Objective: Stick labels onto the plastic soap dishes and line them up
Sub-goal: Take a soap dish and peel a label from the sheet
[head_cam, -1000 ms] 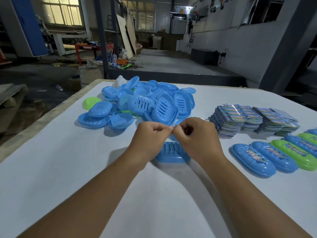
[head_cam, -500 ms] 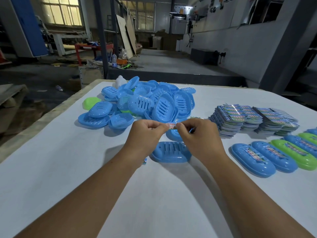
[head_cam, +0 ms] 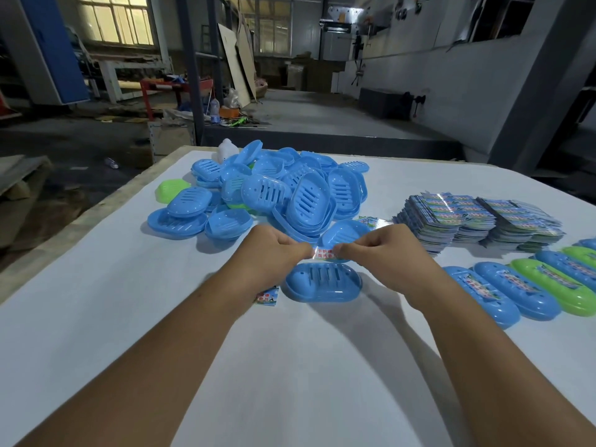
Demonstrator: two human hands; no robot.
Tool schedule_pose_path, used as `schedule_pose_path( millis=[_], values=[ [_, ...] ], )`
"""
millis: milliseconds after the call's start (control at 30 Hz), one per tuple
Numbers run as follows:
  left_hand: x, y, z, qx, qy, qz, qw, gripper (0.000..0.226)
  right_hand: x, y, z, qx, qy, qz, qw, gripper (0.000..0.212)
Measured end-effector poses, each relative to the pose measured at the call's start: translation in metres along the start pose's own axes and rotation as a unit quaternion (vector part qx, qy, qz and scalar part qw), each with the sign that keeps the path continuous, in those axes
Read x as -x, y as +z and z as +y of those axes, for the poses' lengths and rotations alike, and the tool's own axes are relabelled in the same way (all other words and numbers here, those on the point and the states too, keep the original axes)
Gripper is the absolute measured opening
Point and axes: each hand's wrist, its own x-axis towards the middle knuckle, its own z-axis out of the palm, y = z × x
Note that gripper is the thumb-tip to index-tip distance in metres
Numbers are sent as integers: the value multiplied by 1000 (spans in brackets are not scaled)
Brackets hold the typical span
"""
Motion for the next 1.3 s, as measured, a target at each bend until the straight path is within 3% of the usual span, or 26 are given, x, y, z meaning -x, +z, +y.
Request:
schedule_pose_path(
  millis=[200,300,433,567,800,1133,1300],
  values=[
    [3,2,-3,-6,-43,-64,997,46,6,-1,2,71,16,-48,996,55],
    [2,3,-1,-67,-23,-63,996,38,5,0,2,87,19,-41,995,58],
    [0,3,-3,-109,-5,-49,993,43,4,0,2,94,12,-42,995,47],
    [-2,2,-3,-157,6,-36,987,42,2,1,5,92,13,-43,995,51],
    [-1,3,-1,-183,10,-42,982,55,0,2,5,116,-2,-47,992,31],
    [7,13,4,-291,47,49,954,41,5,9,1,202,-7,1,979,28],
    [11,18,8,-348,84,99,928,43,10,15,-1,295,-27,63,953,41]
  ],
)
